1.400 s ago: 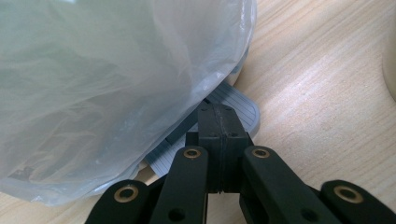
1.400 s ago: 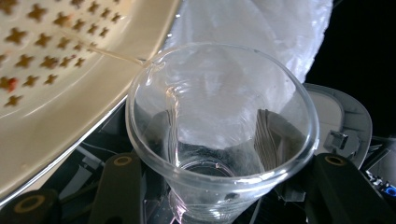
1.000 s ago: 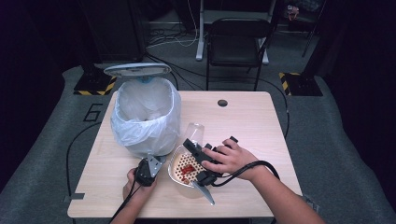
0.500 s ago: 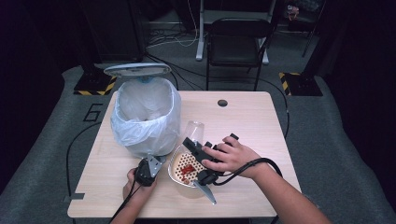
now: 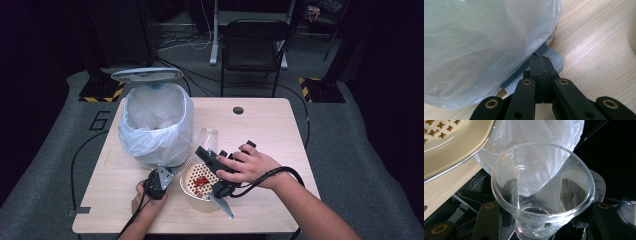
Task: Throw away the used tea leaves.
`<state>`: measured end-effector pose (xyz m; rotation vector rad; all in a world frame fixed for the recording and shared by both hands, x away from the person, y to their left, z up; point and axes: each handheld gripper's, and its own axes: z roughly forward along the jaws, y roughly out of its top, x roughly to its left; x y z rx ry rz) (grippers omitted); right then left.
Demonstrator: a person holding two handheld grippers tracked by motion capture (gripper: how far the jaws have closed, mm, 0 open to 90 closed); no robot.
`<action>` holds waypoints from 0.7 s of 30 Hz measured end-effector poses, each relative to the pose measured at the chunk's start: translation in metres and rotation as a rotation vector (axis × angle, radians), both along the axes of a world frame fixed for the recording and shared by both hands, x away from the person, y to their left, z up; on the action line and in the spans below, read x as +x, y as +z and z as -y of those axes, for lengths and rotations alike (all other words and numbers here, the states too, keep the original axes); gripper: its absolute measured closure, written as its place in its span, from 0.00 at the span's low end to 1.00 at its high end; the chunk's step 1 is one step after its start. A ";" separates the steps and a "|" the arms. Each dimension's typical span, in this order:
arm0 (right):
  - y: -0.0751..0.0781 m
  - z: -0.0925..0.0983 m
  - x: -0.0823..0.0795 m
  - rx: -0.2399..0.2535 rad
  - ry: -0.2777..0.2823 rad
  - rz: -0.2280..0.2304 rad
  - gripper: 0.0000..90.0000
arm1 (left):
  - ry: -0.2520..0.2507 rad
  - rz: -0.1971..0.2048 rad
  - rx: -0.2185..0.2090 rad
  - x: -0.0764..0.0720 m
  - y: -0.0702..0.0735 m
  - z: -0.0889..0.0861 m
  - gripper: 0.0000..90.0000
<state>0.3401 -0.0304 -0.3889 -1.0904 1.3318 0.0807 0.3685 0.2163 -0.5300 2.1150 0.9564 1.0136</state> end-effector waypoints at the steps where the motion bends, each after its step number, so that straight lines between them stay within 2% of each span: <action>1: 0.001 0.000 -0.001 -0.002 -0.001 -0.003 0.54 | 0.000 0.000 0.000 0.000 0.000 0.000 1.00; 3: 0.002 -0.001 -0.002 -0.004 -0.007 -0.024 0.54 | 0.000 0.000 0.001 0.000 0.000 0.000 1.00; 4: 0.001 0.000 -0.002 0.031 -0.010 -0.046 0.54 | 0.000 0.000 0.001 0.000 0.000 0.000 1.00; 5: 0.002 -0.001 -0.002 0.033 -0.015 -0.063 0.54 | -0.006 -0.008 0.018 0.000 0.001 -0.001 1.00; 6: 0.005 -0.002 -0.002 0.009 -0.018 -0.074 0.54 | -0.002 0.003 0.012 0.000 0.000 0.000 1.00; 7: 0.007 0.000 -0.002 -0.002 -0.053 -0.127 0.53 | -0.002 0.003 0.011 0.000 0.000 0.000 1.00; 8: 0.009 -0.003 -0.001 -0.002 -0.027 -0.161 0.53 | -0.002 0.002 0.013 0.000 0.000 0.000 1.00; 9: 0.015 -0.005 -0.001 -0.001 -0.032 -0.194 0.53 | 0.002 0.011 0.012 0.000 0.000 0.000 1.00; 10: 0.021 -0.007 0.000 0.011 -0.033 -0.221 0.53 | 0.007 0.016 0.000 0.000 -0.001 0.001 1.00; 14: 0.034 -0.010 0.001 0.016 -0.060 -0.333 0.53 | 0.007 0.014 -0.002 0.000 -0.001 0.001 1.00; 15: 0.037 -0.011 0.001 0.013 -0.062 -0.355 0.53 | 0.010 0.010 -0.024 0.000 -0.002 0.002 1.00; 17: 0.041 -0.014 0.004 0.008 -0.089 -0.433 0.53 | 0.009 0.010 -0.021 0.000 -0.002 0.002 1.00; 20: 0.046 -0.018 0.007 -0.020 -0.111 -0.487 0.53 | 0.007 0.017 0.001 0.000 -0.001 0.001 1.00; 21: 0.047 -0.020 0.009 -0.022 -0.125 -0.529 0.53 | 0.006 0.017 0.000 0.000 -0.001 0.001 1.00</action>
